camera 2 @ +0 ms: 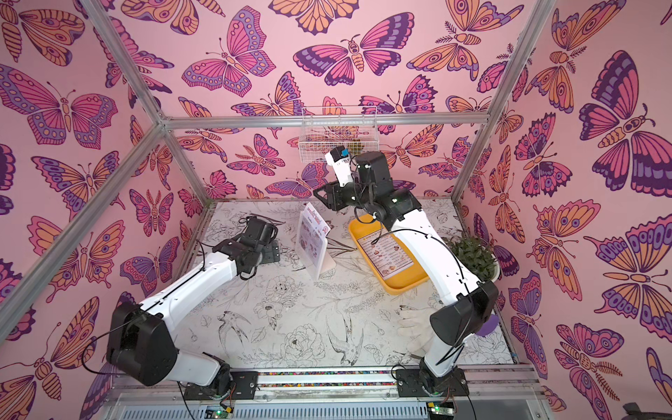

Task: Replace the menus in the menu holders
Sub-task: Take out the menu from the menu holder.

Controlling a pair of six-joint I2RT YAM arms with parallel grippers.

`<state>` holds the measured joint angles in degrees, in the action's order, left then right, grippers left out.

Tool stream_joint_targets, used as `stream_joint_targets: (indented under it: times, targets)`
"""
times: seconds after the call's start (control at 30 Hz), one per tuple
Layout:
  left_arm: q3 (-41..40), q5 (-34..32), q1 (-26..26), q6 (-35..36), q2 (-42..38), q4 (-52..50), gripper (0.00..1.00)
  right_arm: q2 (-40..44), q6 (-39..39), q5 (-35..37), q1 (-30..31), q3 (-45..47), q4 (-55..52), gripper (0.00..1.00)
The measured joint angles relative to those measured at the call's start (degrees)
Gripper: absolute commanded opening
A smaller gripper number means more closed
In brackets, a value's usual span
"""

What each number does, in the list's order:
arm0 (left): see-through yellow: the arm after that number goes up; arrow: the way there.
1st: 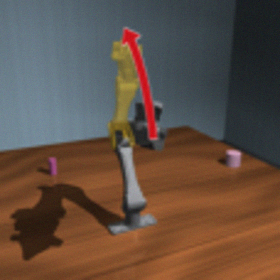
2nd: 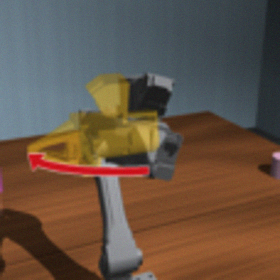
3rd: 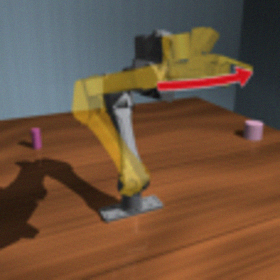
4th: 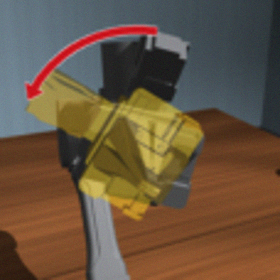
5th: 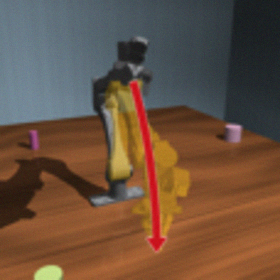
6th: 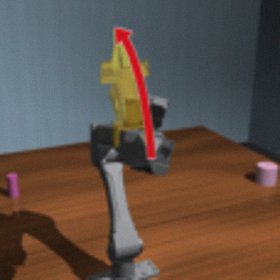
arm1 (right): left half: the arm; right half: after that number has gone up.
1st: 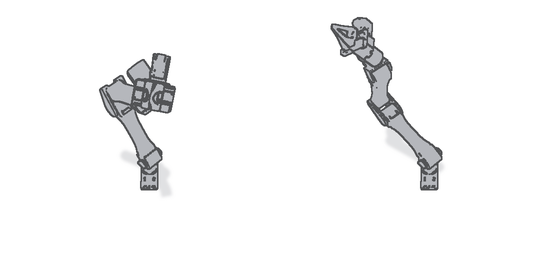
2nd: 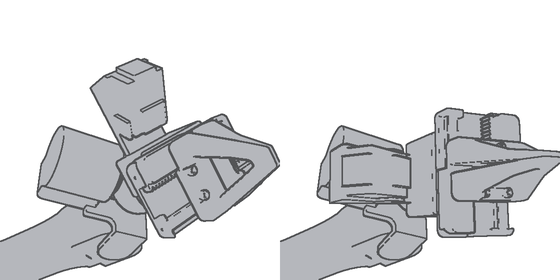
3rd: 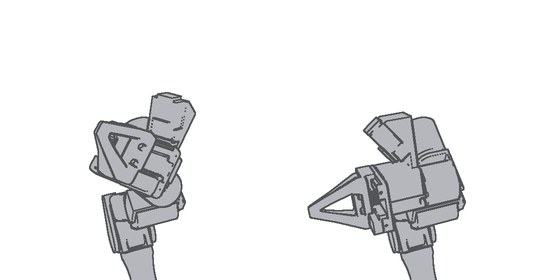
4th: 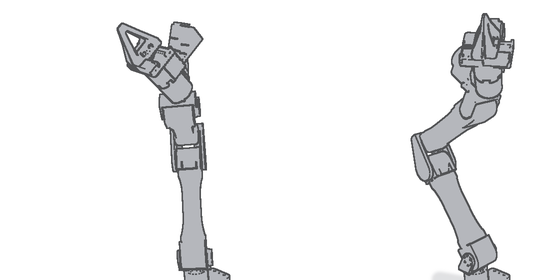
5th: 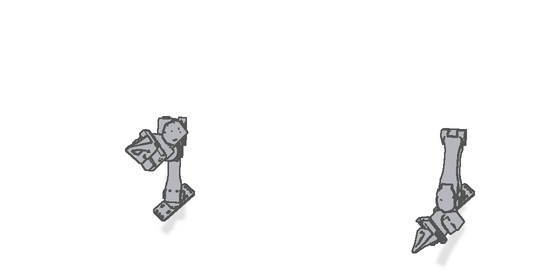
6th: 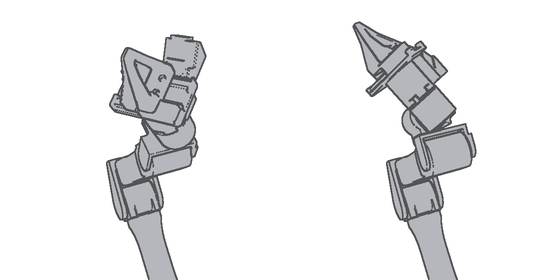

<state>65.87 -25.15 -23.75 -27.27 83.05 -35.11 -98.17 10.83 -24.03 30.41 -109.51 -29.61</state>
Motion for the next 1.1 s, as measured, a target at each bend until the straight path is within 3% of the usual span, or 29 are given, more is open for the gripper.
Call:
stream_joint_targets:
  times: [0.1,0.4,0.63,0.97,1.1]
  targets:
    - [0.0,0.04,0.0,0.26,-0.9,-0.22,0.95,-1.51,-0.2,0.68,-0.07,2.71,-0.35,0.58]
    - [0.0,0.74,0.0,0.87,-1.29,-0.74,0.95,-8.92,-0.37,0.81,-0.26,3.63,-1.92,0.57]
    - [0.0,0.72,0.0,1.31,-1.29,-0.85,0.95,-10.4,-0.02,-0.33,-0.28,3.67,-1.88,0.35]
    - [0.02,0.59,0.0,1.49,-1.31,-0.98,0.95,-10.8,0.13,-1.68,-0.28,3.67,-1.9,0.13]
    - [0.33,0.04,0.0,1.75,-1.33,-1.07,0.95,-10.97,0.15,-2.05,-0.28,3.67,-1.9,0.08]
